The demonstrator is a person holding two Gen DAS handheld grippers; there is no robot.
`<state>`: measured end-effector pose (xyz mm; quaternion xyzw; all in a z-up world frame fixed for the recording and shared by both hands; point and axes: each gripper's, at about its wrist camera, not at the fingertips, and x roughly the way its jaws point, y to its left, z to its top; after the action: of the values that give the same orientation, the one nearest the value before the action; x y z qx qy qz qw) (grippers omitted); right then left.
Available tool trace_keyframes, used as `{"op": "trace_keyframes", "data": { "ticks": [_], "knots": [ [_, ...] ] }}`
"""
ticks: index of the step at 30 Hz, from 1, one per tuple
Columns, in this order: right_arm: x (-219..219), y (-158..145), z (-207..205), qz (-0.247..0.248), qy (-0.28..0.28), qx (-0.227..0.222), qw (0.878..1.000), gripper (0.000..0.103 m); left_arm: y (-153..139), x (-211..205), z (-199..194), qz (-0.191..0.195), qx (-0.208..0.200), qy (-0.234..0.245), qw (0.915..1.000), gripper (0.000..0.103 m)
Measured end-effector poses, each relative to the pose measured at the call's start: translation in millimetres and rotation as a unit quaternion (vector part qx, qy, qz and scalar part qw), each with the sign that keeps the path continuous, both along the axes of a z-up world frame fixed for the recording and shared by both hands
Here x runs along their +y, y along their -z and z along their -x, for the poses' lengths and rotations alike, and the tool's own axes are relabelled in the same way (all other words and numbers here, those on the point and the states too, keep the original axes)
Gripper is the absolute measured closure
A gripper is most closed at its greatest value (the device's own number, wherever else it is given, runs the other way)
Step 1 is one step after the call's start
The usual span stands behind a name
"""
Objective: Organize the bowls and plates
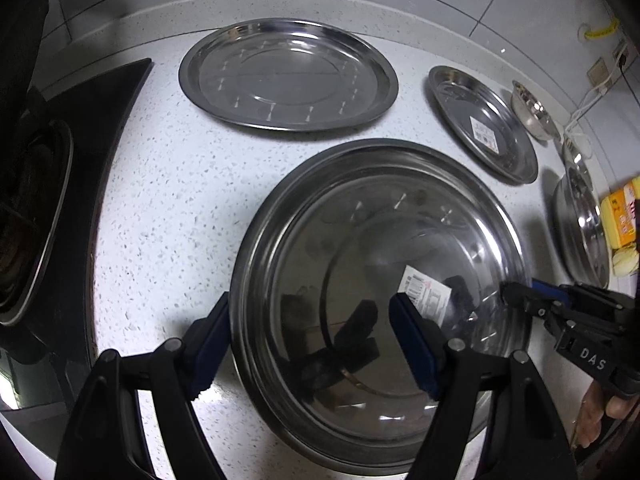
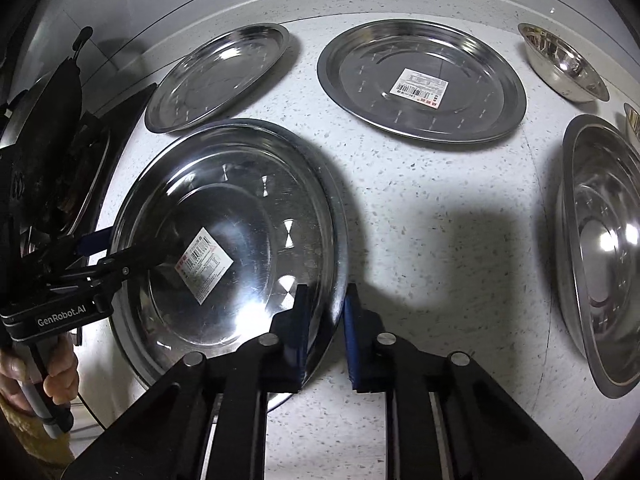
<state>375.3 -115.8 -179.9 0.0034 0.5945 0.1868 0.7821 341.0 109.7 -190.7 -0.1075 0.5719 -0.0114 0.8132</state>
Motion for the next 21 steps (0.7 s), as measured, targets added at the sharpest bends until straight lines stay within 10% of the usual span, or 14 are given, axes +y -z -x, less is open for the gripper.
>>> {"op": "trace_keyframes", "data": {
  "ticks": [4,9,21],
  "knots": [
    [1.2,0.9,-0.2,-0.004,-0.001,0.002,1.000,0.091,-1.2,8.5,0.5,0.028,0.005,-0.004,0.9996,0.032],
    [-0.3,0.3,0.7,0.004,0.000,-0.004,1.000,0.091,-1.5,33.1,4.7,0.028,0.004,-0.037,0.9989,0.095],
    [3.9,-23.8,15.9,0.007,-0.013,-0.034,0.999,0.092,-25.4,51.8,40.3,0.065,-0.016,-0.036,0.9971,0.096]
  ]
}}
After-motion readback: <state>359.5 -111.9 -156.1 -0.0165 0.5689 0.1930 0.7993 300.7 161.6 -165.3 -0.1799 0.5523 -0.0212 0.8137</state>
